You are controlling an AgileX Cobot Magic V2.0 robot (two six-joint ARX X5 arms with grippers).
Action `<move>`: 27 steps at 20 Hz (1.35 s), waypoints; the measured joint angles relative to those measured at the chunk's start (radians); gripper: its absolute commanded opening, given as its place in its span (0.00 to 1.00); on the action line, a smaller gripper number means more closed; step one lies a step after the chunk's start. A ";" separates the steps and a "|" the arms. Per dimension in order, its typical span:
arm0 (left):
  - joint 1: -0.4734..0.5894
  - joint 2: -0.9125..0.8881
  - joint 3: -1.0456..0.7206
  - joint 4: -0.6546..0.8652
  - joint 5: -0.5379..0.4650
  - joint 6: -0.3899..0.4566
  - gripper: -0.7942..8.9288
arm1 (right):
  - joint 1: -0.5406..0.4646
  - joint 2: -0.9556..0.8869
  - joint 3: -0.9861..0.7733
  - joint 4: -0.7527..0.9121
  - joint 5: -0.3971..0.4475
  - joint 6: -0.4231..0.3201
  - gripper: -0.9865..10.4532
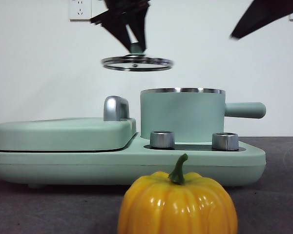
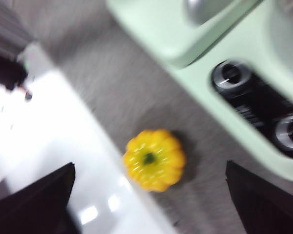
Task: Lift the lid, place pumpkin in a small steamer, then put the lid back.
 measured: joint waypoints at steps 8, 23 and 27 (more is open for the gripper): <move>0.139 0.000 0.000 0.026 -0.001 -0.004 0.14 | 0.209 0.229 0.000 0.000 0.077 0.027 0.62; 0.269 0.000 0.000 0.034 0.000 -0.029 0.14 | 0.248 0.550 0.000 0.102 0.136 -0.011 0.62; 0.269 0.000 0.000 0.045 0.006 -0.032 0.14 | 0.249 0.610 0.000 0.097 0.152 -0.016 0.59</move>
